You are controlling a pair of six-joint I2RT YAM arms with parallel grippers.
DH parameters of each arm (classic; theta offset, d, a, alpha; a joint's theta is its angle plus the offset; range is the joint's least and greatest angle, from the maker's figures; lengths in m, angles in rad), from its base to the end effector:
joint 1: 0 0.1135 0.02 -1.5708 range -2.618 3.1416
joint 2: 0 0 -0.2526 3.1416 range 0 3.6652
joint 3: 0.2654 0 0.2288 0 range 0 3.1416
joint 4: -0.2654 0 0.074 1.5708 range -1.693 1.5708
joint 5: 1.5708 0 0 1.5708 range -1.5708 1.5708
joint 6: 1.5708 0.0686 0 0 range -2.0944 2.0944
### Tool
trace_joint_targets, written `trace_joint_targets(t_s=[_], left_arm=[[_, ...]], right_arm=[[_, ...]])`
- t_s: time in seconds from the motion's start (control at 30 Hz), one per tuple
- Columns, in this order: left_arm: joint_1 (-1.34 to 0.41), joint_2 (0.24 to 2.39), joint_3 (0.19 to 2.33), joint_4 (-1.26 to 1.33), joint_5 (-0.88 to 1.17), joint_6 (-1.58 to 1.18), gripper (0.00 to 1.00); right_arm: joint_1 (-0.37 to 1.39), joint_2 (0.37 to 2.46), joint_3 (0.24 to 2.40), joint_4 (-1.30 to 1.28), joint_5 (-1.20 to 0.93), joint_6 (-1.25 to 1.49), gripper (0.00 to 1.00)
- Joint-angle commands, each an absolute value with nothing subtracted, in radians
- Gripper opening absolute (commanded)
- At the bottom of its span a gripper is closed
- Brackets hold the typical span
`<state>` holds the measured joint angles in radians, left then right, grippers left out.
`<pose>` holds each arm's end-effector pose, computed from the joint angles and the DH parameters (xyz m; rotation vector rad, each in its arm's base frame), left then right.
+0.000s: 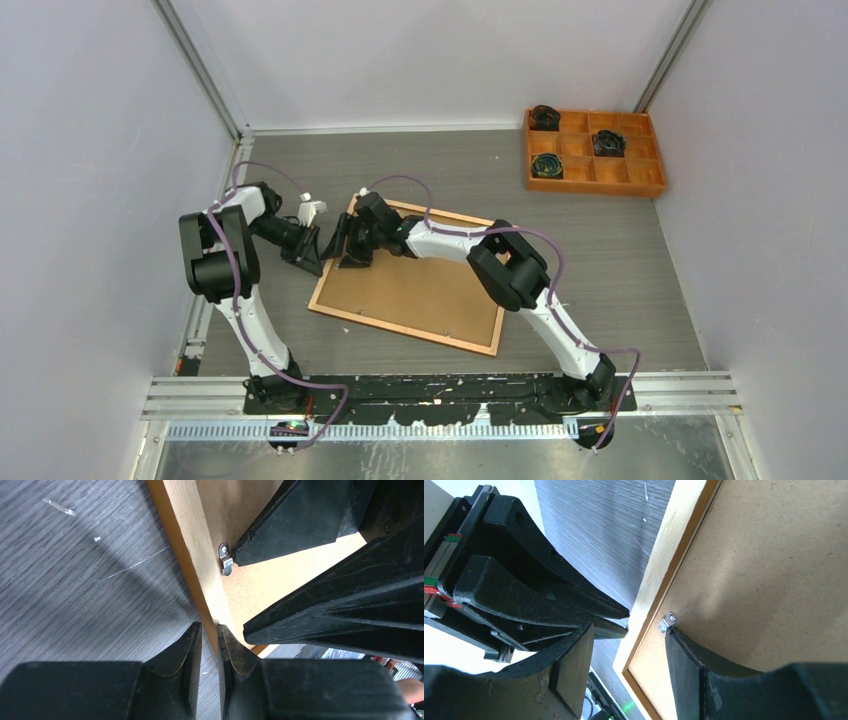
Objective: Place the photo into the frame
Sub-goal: Install the photo frame at the center of the board.
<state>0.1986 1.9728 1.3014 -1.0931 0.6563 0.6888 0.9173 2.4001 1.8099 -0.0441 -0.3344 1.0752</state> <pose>0.3066 0.0190 0.1297 0.6024 2.7981 -0.9989 0.3073 0.4384 0.1288 -0.0160 2.5847 1.3296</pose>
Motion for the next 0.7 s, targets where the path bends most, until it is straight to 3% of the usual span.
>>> trace_joint_targets(t_s=[0.0, 0.67], left_arm=[[0.198, 1.976, 1.296, -1.078, 0.670, 0.703, 0.19], [0.198, 1.974, 1.296, -1.080, 0.669, 0.705, 0.19]], right_arm=[[0.930, 2.421, 1.842, -0.052, -0.342, 1.075, 0.59], [0.928, 2.463, 1.883, -0.064, -0.307, 1.066, 0.58]])
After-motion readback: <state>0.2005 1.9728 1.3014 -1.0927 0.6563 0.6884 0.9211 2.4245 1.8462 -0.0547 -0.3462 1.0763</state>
